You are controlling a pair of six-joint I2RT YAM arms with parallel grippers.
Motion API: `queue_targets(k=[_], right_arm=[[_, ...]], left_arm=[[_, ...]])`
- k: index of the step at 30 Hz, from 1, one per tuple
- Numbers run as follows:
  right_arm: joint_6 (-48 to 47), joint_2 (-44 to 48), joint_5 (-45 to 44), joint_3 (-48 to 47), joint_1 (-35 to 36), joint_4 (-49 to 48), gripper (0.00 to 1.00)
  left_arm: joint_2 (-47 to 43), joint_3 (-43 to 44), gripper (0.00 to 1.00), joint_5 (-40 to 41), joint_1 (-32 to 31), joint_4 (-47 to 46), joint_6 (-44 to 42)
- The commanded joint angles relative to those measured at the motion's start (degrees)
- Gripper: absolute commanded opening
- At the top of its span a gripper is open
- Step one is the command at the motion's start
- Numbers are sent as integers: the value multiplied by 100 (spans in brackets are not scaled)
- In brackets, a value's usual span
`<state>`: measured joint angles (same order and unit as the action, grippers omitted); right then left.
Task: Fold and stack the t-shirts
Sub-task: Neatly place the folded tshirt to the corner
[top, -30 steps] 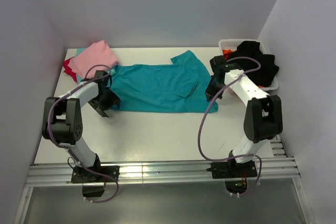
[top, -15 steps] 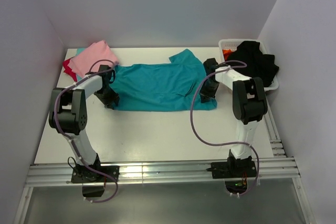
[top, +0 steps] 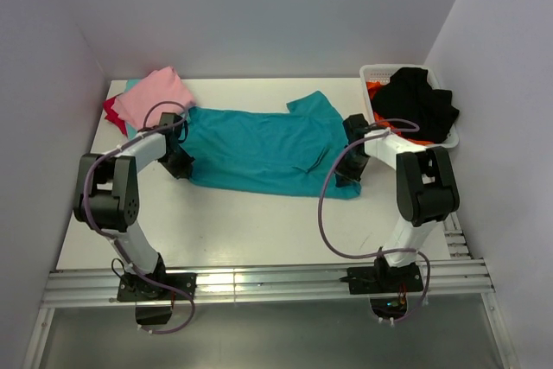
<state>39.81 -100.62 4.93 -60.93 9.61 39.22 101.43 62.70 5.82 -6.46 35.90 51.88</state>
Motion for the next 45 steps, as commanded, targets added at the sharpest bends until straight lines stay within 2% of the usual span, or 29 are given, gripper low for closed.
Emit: queue_targets(k=[1,8,13,15,16,18,19,20,22,23,24,25,26,27,31,33,34,36,45], right_arm=[[123,376,-396,352,-29,515,0],[273,1306,-615,810,-11,1061,0],[282,1913,-739,995,-11,1412,0],[281,2037,-722,934,-11,1500,0],[264,2107,-687,786,-11,1596,0],[255,2108,-581,383,-11,1658,3],[246,2038,-520,206,6,1728,25],[238,1985,-519,21,24,1738,38],[229,1671,-519,-574,94,1764,60],[211,1529,-519,-787,120,1782,60],[194,1371,-519,-989,147,1799,59],[150,1074,-537,-1357,182,1791,43],[141,905,-580,-1526,199,1799,36],[123,756,-598,-1789,208,1799,33],[9,-122,-660,-2221,243,1764,35],[-43,-352,-669,-2370,261,1756,32],[-61,-501,-660,-2389,270,1747,16],[-53,-608,-660,-2415,331,1764,2],[18,-985,-739,-2178,665,1650,0]], left_arm=[[-201,-529,0,-133,-48,189,-20],[-1107,-1443,0,-353,-400,224,68],[-1871,-1699,0,-442,-540,488,68],[-2030,-1638,10,-345,-541,593,24],[-2048,-1603,28,-310,-541,663,-2],[-2048,-1436,56,-223,-541,734,-20],[-2031,-1366,73,-196,-541,804,-20],[-2013,-1226,79,-170,-541,831,-20],[-1925,-1067,84,-108,-541,901,-37],[-1899,-919,85,-108,-541,953,-55],[-1838,-839,84,-99,-541,971,-55],[-1820,-786,83,-151,-541,980,-81],[-1811,-698,82,-169,-541,980,-90],[-1802,-671,81,-178,-541,989,-99],[-1846,-653,77,-204,-541,1042,-116],[-1924,-689,76,-196,-541,1059,-125],[-1960,-697,76,-187,-541,1068,-134],[-2030,-715,75,-135,-541,1077,-143],[-2127,-820,73,-143,-532,1033,-117]])
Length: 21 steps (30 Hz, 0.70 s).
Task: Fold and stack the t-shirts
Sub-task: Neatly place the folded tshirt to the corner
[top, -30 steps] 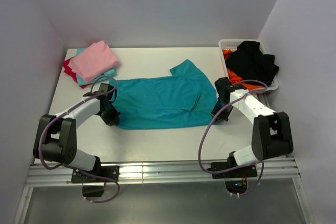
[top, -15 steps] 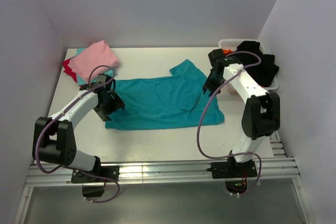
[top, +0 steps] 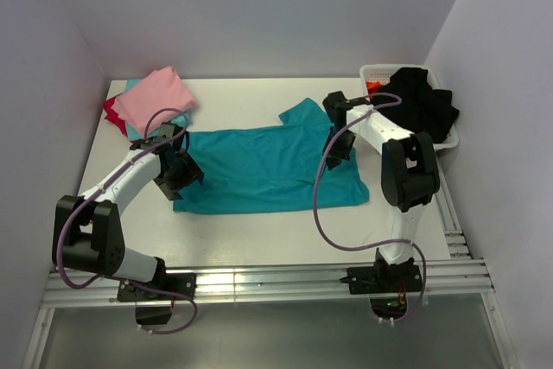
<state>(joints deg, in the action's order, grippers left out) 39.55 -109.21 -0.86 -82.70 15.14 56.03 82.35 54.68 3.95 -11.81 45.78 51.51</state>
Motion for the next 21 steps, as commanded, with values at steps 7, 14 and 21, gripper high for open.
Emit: queue_targets(k=[7,14,21], right_arm=[[88,-452,-256,-212,323,92,0],[53,-584,-318,-247,385,101,0],[53,-742,-256,-449,385,92,0]], left_arm=[[-201,-97,71,45,4,-8,-79],[-158,-36,70,54,56,-16,-114],[-35,-10,69,1,74,-60,-123]])
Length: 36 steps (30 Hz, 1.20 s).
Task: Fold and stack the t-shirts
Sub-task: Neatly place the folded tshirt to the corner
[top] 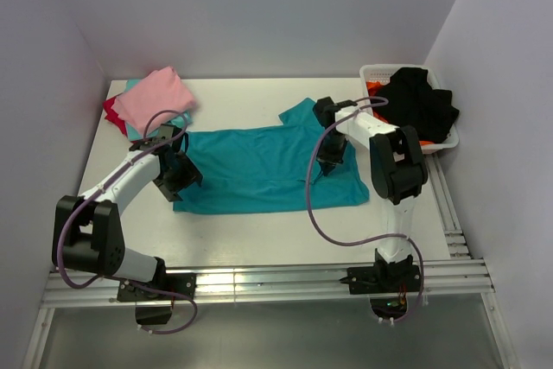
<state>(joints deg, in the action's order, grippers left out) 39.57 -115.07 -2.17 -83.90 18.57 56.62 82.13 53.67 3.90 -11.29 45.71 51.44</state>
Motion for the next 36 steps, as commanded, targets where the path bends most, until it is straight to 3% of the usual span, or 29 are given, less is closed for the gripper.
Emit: queue_targets(k=[1,10,19,20,21,23,24,25,31,36], right_arm=[[59,-226,-125,-390,42,85,0],[77,-1043,68,-1962,42,578,0],[121,-1844,735,-4723,-64,1106,1],[121,-1783,806,-4680,-107,1045,9],[95,-1548,885,-4566,-143,940,36],[-28,-1239,938,-4103,-283,588,66],[-98,-916,929,-3934,-327,387,91],[-168,-764,895,-3767,-423,324,96],[-503,624,420,-2064,-766,8,97],[-345,2142,796,450,-1030,-826,97]], left_arm=[[5,108,69,-3,21,-71,-117],[268,240,68,-47,21,-124,-117],[479,424,67,-39,21,-106,-160],[523,451,67,-47,21,-98,-169],[550,486,67,-47,21,-89,-169],[637,644,67,-21,21,-19,-222],[664,775,67,14,21,7,-231],[682,837,67,23,21,51,-292],[629,1023,75,58,21,192,-389],[454,654,86,-188,13,35,-372]])
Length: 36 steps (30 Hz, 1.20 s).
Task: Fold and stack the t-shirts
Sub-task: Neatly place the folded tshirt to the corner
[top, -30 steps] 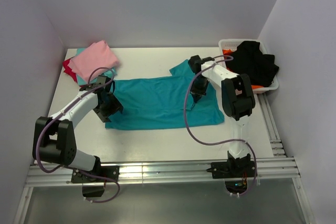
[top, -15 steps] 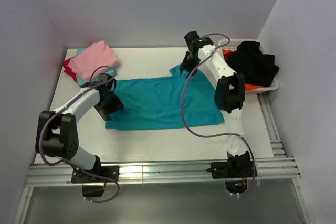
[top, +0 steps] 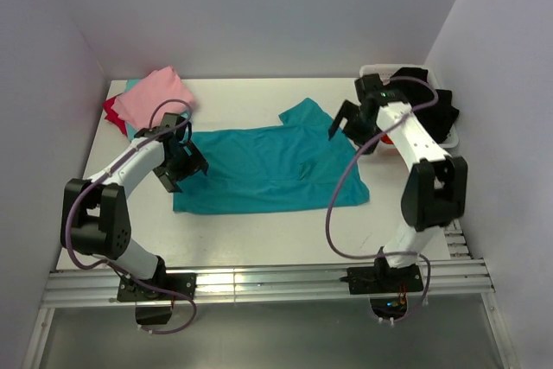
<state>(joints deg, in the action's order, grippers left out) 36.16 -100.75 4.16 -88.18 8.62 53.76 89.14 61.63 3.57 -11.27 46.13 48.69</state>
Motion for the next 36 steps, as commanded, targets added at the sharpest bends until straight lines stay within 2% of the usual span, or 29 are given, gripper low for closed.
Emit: queue_targets(k=[1,2,5,9,11,17,26,36], right_arm=[[40,923,251,1221,-45,-637,97],[118,1143,330,1833,-54,-743,97],[285,1926,638,2863,-45,-1042,98],[313,2612,691,3658,-27,-1165,99],[295,2657,770,3965,-10,-1271,100],[356,2543,779,4379,-1,-1561,100],[462,2297,700,4380,-1,-1825,100],[471,2402,-20,4660,8,-1614,98]], left_arm=[[-292,-273,92,-173,11,-25,-79],[-388,-343,95,-173,11,-51,-70],[-582,-590,99,-278,11,-201,-35],[-696,-827,99,-305,2,-324,27],[-732,-933,98,-313,2,-359,44],[-907,-1135,95,-305,-16,-403,62],[-837,-1285,93,-410,-16,-614,141],[-1232,-1503,91,-217,-25,-438,264]])
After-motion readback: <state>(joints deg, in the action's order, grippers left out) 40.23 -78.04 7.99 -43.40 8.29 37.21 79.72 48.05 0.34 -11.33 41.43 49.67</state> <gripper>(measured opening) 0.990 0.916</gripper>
